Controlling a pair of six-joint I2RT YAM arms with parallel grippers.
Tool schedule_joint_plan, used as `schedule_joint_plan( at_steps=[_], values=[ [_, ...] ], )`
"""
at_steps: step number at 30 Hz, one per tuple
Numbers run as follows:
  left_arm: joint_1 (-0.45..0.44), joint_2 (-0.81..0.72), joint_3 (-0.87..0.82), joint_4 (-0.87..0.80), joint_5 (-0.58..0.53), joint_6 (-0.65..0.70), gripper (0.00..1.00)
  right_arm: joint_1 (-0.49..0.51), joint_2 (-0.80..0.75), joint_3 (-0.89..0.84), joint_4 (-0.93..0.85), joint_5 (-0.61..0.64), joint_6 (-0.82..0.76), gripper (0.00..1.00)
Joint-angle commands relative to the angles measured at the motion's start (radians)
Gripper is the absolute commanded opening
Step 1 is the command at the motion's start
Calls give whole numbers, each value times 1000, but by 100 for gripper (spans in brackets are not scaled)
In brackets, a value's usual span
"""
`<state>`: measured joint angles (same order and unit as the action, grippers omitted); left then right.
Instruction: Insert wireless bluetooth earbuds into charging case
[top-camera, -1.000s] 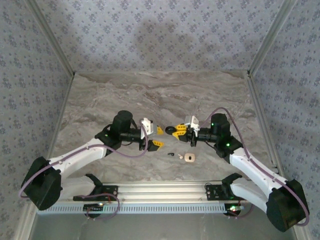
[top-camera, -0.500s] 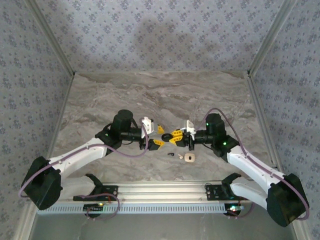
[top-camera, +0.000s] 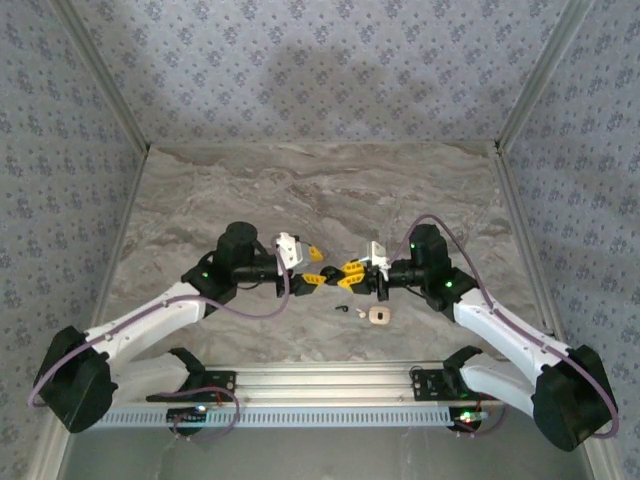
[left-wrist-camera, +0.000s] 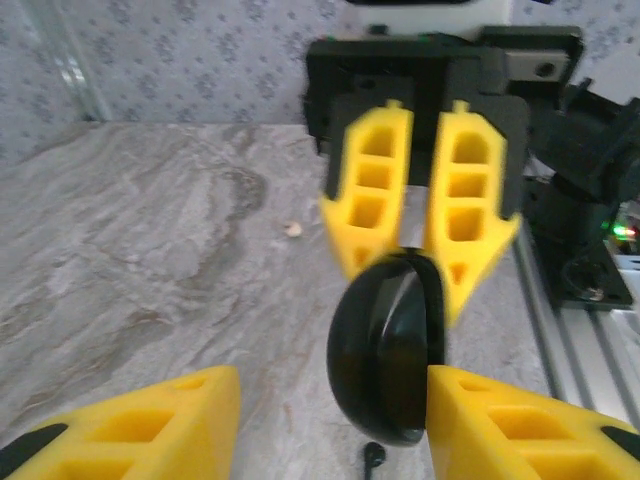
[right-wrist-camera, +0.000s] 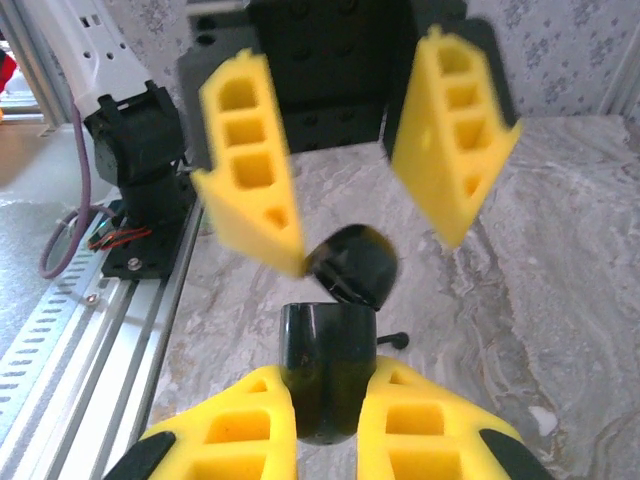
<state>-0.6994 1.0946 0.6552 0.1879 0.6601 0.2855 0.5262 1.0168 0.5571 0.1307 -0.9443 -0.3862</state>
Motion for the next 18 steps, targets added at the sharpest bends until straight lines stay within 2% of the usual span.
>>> schedule_joint_plan(
  at_steps=[1,11,13,18],
  values=[
    [18,-21,2,55,-48,-14,52,5,-16,10,-47,-34,-22,13],
    [22,-5,9,40,-32,-22,52,-41,-37,-25,73,61,116,13],
    [23,-8,6,51,-7,-28,52,-50,-45,-43,127,100,168,13],
    [22,6,-19,118,62,-43,52,-70,-61,-86,240,86,227,13]
  ],
)
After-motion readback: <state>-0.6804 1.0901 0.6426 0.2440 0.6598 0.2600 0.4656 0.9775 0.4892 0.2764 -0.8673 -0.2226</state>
